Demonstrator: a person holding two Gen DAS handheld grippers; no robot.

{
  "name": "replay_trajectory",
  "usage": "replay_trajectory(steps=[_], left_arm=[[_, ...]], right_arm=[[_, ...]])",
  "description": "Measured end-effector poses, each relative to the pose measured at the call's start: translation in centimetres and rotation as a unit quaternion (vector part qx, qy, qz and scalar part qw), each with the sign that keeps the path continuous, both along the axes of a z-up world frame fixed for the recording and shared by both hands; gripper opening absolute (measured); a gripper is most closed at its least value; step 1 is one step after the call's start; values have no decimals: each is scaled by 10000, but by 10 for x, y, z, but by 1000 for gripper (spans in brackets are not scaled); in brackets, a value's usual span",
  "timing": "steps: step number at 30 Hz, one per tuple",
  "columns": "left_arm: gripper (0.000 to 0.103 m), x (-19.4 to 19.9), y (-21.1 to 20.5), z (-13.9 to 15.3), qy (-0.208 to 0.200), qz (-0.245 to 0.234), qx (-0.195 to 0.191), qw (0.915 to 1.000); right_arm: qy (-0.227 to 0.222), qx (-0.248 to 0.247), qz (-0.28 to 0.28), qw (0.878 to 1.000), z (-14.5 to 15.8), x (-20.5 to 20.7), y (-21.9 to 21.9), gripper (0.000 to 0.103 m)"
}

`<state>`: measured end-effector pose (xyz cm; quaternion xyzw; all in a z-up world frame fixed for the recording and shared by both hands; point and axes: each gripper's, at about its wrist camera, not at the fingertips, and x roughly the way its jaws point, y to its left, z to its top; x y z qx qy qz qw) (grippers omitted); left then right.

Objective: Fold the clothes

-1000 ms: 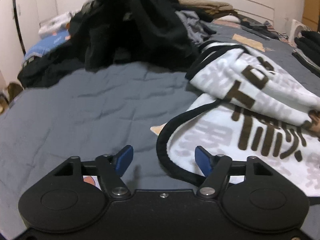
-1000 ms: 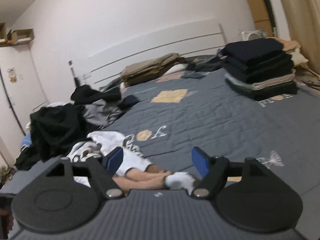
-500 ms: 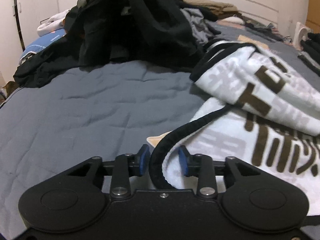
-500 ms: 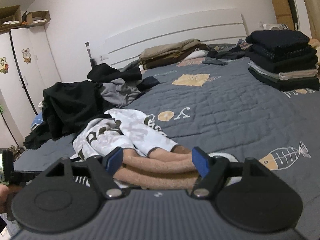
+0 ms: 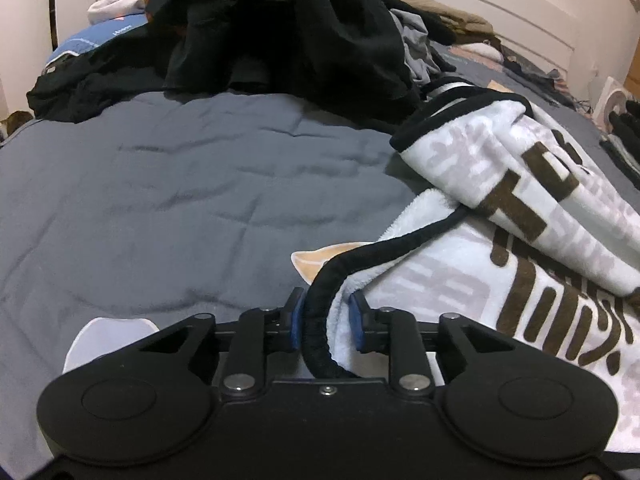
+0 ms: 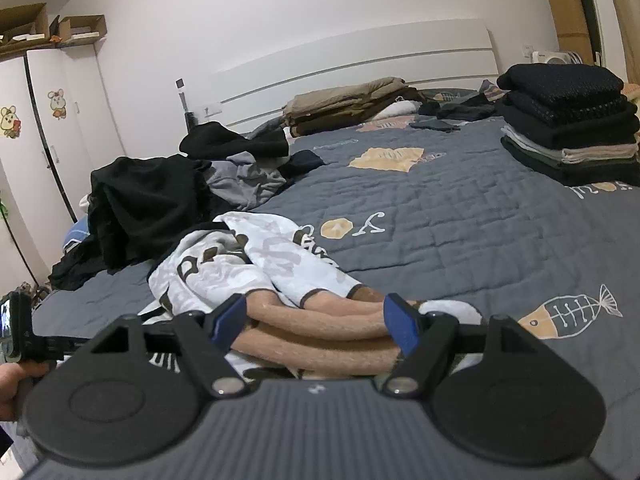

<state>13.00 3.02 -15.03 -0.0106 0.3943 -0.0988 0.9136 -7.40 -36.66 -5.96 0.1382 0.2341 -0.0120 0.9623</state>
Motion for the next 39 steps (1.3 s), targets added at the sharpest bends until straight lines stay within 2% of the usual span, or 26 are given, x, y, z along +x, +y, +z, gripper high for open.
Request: replay_trajectory(steps=[1, 2, 3, 4, 5, 6, 7, 8, 9, 10, 12, 13, 15, 17, 23, 26, 35, 39], left_arm=[[28, 0, -1, -1, -48, -174, 129, 9998], [37, 0, -3, -1, -67, -112, 323, 9994], [60, 0, -5, 0, -84, -28, 523, 9986], [73, -1, -7, 0, -100, 56, 722, 9973], [99, 1, -4, -1, -22, 218, 738, 9970], [103, 4, -1, -3, 66, 386, 738, 9965], [102, 3, 1, -4, 38, 324, 678, 9972], [96, 2, 4, -4, -13, 237, 634, 9977], [83, 1, 6, -3, -69, 126, 562, 9983], [76, -1, 7, -2, -93, 12, 427, 9990], [54, -1, 9, 0, -87, -58, 231, 9997], [49, -1, 10, 0, -87, -66, 141, 9998], [23, 0, 12, 1, -60, -113, -56, 9999], [14, -1, 14, 4, -15, -171, -265, 9995], [8, -6, 15, 18, -123, -367, -388, 9985], [8, -15, 20, 32, -326, -477, -431, 9974], [8, -60, 41, 68, -598, -843, -543, 9932], [8, -85, 52, 93, -919, -950, -695, 9888]], right_arm=[[8, -10, 4, 10000, 0, 0, 1, 75], [19, -21, 8, 10000, -1, 1, 2, 75], [38, -33, 14, 10000, -1, 1, 4, 75], [49, -42, 27, 10000, -2, 1, 5, 75], [61, -52, 40, 10000, -2, 2, 6, 75], [75, -65, 54, 9999, -2, 3, 7, 75], [90, -72, 70, 9999, -3, 4, 8, 75], [106, -79, 87, 9999, -3, 5, 9, 75], [121, -85, 103, 9998, -4, 6, 10, 75], [134, -94, 117, 9998, -4, 7, 11, 75], [152, -132, 113, 9997, -5, 9, 13, 75], [158, -126, 117, 9997, -5, 11, 14, 75], [170, -117, 128, 9997, -5, 13, 17, 75], [166, -129, 160, 9997, -5, 14, 19, 75], [140, -113, 205, 9996, -4, 17, 22, 75], [118, -53, 186, 9997, -2, 18, 22, 75], [175, -78, 401, 9990, -2, 24, 36, 75], [158, -131, 534, 9984, 0, 24, 44, 75]])
